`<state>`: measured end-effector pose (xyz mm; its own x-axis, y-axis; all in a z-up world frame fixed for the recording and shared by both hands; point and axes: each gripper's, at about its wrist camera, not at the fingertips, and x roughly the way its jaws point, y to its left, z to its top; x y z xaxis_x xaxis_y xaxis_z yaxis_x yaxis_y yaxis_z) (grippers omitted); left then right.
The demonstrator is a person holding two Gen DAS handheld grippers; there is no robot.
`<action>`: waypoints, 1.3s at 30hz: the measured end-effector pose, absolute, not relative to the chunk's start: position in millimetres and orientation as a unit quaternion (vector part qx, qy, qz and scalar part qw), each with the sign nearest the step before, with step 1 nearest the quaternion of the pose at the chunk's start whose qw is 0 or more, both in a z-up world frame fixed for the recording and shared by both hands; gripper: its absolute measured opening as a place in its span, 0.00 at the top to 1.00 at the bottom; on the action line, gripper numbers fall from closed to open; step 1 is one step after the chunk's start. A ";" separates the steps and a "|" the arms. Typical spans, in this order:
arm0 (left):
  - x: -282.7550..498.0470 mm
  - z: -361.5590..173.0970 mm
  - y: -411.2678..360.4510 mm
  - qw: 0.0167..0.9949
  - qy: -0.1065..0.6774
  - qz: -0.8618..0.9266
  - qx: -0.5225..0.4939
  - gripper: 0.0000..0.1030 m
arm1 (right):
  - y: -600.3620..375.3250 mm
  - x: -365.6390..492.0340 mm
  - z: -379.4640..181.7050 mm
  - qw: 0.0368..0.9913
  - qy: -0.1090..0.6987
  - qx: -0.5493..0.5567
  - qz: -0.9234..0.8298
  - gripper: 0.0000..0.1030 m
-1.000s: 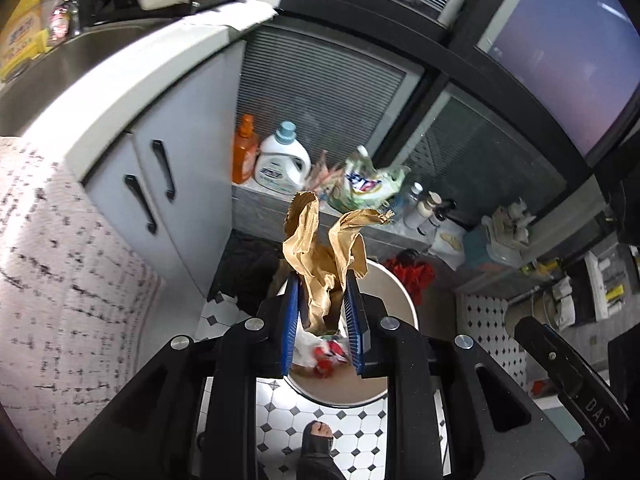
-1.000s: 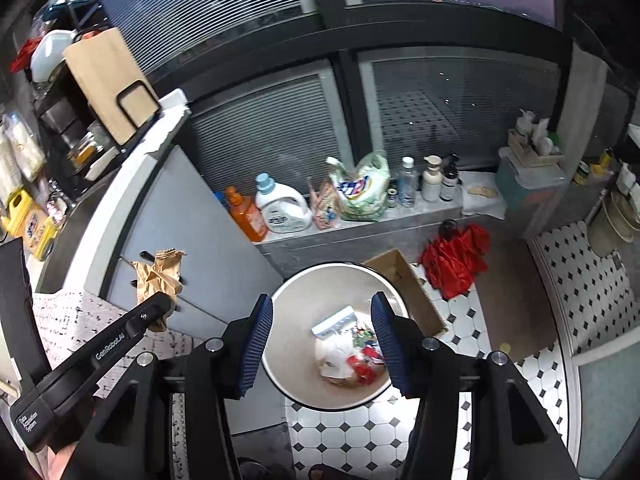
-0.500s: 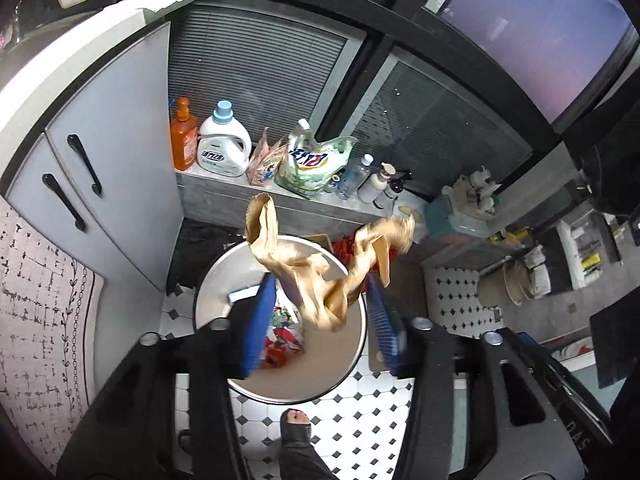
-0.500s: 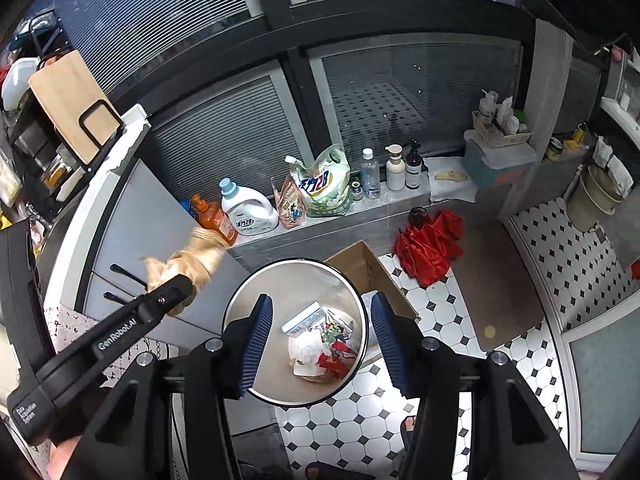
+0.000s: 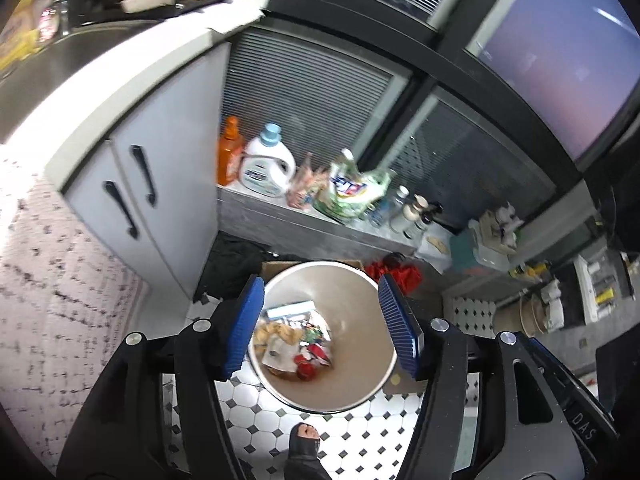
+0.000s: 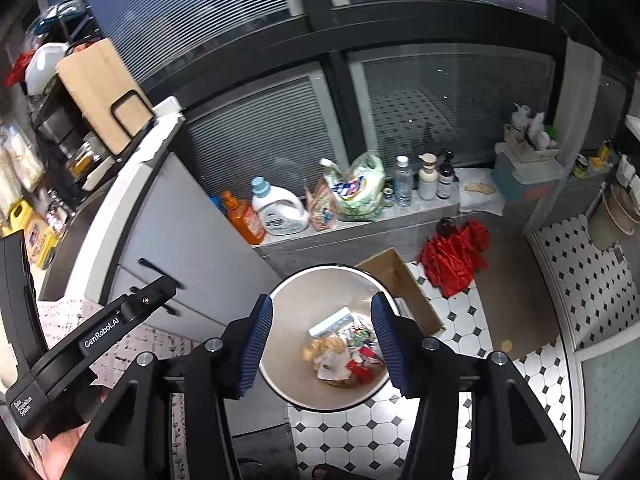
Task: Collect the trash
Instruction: 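Move both tools back to the foil trash on the counter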
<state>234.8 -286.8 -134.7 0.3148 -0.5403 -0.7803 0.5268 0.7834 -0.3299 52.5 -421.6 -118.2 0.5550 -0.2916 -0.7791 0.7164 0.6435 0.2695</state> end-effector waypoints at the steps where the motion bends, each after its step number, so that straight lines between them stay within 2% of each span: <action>1: 236.8 -132.3 -280.0 0.815 0.482 -0.323 -0.009 0.42 | -419.1 55.9 -116.3 0.834 0.361 0.292 -0.298 0.50; 10: 253.0 -107.0 -211.4 0.848 0.458 -0.263 -0.034 0.42 | -377.4 97.9 -94.5 0.860 0.365 0.268 -0.235 0.54; 16: 258.9 -86.2 -157.4 0.873 0.436 -0.215 -0.050 0.32 | -340.6 125.5 -75.8 0.879 0.361 0.247 -0.191 0.53; 23: 259.6 -61.6 -87.2 0.899 0.406 -0.148 -0.074 0.15 | -289.4 156.5 -52.8 0.901 0.350 0.219 -0.135 0.30; 25: 259.0 -57.3 -68.3 0.903 0.400 -0.132 -0.079 0.11 | -273.7 164.4 -47.0 0.906 0.346 0.210 -0.120 0.19; 26: 258.2 -54.4 -58.0 0.906 0.397 -0.123 -0.082 0.08 | -266.9 167.1 -44.3 0.909 0.344 0.207 -0.115 0.10; 27: 257.5 -51.9 -47.8 0.909 0.393 -0.114 -0.085 0.06 | -257.4 169.9 -40.5 0.913 0.339 0.202 -0.106 0.07; 39: 255.6 -41.6 62.6 0.919 0.375 -0.016 -0.120 0.06 | -171.1 210.6 -31.3 0.920 0.349 0.176 -0.025 0.08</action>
<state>255.6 62.6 -41.6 0.7185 -0.1187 -0.6854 -0.0607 0.9709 -0.2317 210.6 -171.1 -31.3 0.7550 0.0774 -0.6512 0.1678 0.9371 0.3060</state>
